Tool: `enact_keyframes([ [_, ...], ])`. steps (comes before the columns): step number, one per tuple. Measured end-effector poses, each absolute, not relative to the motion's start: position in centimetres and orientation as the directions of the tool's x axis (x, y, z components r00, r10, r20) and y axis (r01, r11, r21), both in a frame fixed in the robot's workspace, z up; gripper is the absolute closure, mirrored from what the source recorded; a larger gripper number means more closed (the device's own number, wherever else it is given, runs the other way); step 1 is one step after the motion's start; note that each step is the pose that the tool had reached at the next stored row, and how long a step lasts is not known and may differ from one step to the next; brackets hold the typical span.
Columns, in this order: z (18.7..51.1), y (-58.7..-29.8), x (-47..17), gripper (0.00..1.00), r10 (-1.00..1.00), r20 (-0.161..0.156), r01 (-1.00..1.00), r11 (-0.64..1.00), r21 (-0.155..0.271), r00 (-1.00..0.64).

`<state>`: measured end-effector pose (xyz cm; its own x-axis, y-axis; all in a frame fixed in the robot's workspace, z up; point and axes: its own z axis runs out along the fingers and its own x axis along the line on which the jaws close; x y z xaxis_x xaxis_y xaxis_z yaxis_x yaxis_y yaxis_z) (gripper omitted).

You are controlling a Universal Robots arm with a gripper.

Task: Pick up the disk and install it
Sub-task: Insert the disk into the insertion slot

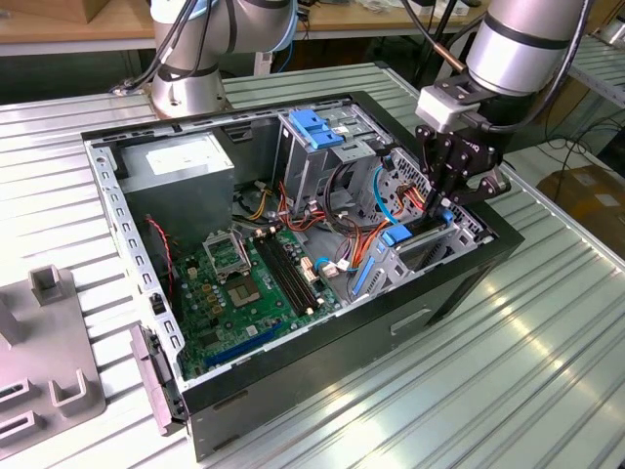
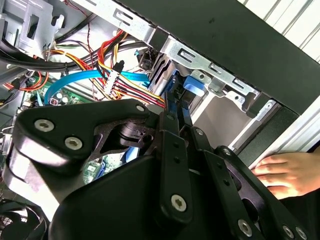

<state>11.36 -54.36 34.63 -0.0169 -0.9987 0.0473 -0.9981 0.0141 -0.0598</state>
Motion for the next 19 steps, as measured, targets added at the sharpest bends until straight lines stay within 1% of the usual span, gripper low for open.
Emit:
enact_keyframes([
  [19,33.98,-54.41,11.36,0.84,-0.999,0.033,-0.998,0.015,-0.06,-0.017],
])
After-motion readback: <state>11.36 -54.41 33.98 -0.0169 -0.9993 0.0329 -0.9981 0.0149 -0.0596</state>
